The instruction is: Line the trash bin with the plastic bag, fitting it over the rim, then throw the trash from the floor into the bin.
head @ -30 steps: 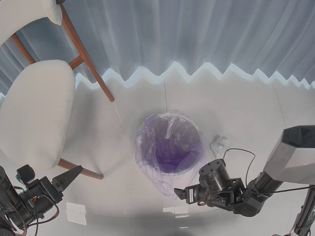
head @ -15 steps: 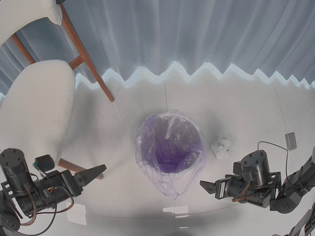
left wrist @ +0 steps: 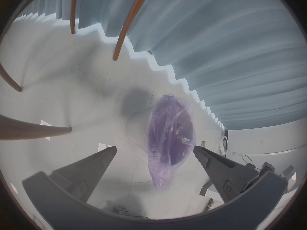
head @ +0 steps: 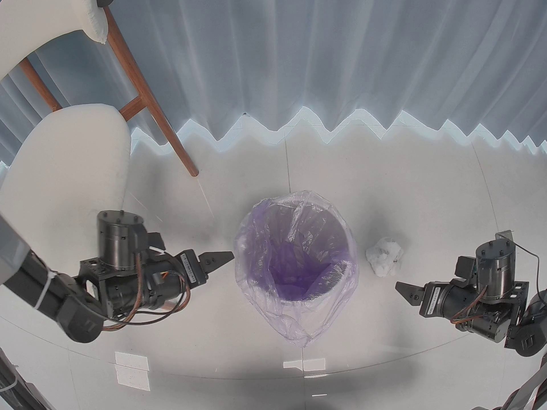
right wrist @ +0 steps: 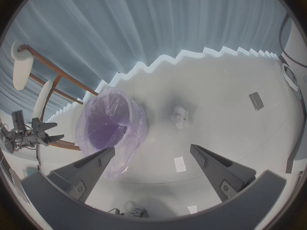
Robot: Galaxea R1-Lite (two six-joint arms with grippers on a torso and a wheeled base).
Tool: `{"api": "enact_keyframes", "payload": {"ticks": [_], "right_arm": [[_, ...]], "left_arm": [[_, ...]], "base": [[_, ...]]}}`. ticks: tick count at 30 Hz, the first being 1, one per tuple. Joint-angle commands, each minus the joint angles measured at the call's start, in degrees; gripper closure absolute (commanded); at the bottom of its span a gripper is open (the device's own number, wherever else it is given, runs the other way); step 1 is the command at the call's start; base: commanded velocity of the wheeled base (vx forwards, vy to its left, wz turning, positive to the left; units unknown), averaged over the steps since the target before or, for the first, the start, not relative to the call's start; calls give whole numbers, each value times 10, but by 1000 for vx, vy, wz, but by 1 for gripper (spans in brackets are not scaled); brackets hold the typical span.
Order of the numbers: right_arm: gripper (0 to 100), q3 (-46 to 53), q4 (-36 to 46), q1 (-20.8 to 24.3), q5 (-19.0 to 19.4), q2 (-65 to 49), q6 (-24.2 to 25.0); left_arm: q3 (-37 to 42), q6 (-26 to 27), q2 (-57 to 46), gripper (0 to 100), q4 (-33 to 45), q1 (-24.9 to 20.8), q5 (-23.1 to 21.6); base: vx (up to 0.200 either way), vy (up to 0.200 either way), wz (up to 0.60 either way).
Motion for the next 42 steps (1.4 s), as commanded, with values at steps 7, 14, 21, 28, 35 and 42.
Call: {"api": "enact_keyframes", "payload": {"ticks": [7, 14, 21, 28, 35, 42], "right_arm": [[0, 17, 0, -29, 1, -37, 1], [0, 11, 1, -29, 1, -31, 1], [0, 14, 1, -30, 1, -31, 1], [0, 9, 0, -30, 1, -23, -1], [0, 5, 1, -30, 1, -16, 0], [0, 6, 2, -30, 1, -15, 0]], "left_arm": [[-106, 19, 144, 0, 5, -10, 1], [-142, 31, 171, 0, 5, -7, 2], [-166, 31, 176, 100, 15, -5, 3], [-160, 30, 138, 100, 27, 11, 6], [-111, 31, 101, 100, 61, 37, 6], [-79, 31, 125, 100, 55, 55, 21]], "base": [[0, 0, 0], [0, 0, 0], [0, 0, 0], [0, 0, 0], [0, 0, 0], [0, 0, 0]]}}
